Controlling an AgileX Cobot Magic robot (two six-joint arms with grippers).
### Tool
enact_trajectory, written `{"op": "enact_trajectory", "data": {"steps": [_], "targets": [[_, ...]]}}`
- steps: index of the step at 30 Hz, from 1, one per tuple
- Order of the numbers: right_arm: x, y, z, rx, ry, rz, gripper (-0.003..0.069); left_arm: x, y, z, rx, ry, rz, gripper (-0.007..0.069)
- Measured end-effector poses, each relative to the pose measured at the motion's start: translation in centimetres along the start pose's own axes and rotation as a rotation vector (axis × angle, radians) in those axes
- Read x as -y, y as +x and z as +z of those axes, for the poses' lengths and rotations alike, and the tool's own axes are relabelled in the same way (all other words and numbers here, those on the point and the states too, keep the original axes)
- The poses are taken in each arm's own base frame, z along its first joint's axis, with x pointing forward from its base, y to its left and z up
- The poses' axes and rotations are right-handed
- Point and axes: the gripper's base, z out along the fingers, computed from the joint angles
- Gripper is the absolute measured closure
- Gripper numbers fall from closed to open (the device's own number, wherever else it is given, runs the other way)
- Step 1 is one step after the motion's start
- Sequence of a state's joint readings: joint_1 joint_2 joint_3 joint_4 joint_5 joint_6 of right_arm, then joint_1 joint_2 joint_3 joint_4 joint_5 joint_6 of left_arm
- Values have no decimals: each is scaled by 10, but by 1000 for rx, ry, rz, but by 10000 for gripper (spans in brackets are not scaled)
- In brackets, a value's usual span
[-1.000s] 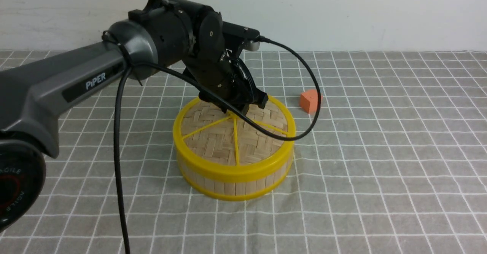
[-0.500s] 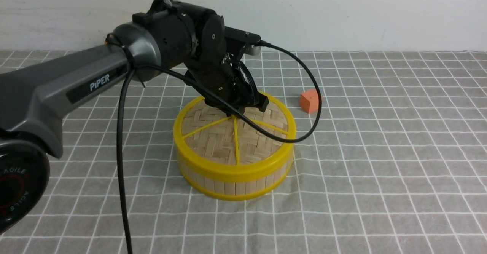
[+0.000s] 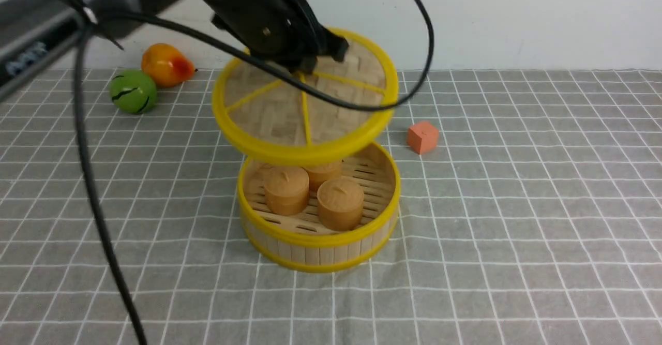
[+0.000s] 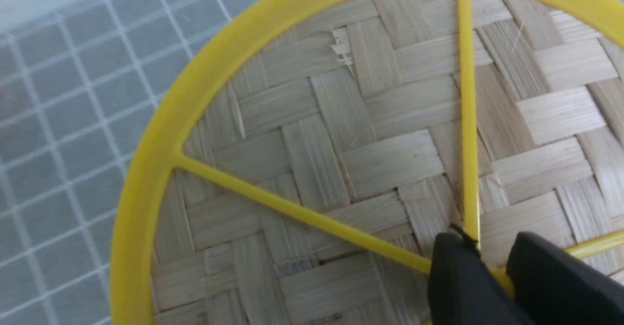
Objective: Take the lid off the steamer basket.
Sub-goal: Use the left arm to place the steamer lid on the table
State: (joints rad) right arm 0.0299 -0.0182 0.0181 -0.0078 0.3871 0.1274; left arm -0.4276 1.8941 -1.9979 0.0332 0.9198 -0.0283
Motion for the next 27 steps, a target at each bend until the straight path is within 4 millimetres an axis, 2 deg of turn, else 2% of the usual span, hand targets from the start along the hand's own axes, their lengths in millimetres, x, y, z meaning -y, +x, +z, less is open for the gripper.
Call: {"op": "enact_trajectory", "data": {"steps": [2,5,9,12,15,17,18,21,27], "targets": [[0,0,0,0,0,0,417,-20,-3,-19,12,-54,-27,514],[0,0,0,0,0,0,417,-53,1,-32,-25,-156,-104,514],[0,0,0,0,0,0,417,-109,22,-29,-103,-323,-247,514],[0,0,0,0,0,0,417,-132,44,-14,-148,-372,-302,514],[0,0,0,0,0,1,417,-146,70,5,-184,-386,-341,514],[0,0,0,0,0,1,417,-149,82,15,-201,-387,-356,514],[0,0,0,0,0,1,417,-151,98,28,-221,-385,-362,514],[0,0,0,0,0,1,417,-150,120,50,-242,-373,-365,514],[0,0,0,0,0,1,417,-150,140,79,-255,-359,-400,514]]}}
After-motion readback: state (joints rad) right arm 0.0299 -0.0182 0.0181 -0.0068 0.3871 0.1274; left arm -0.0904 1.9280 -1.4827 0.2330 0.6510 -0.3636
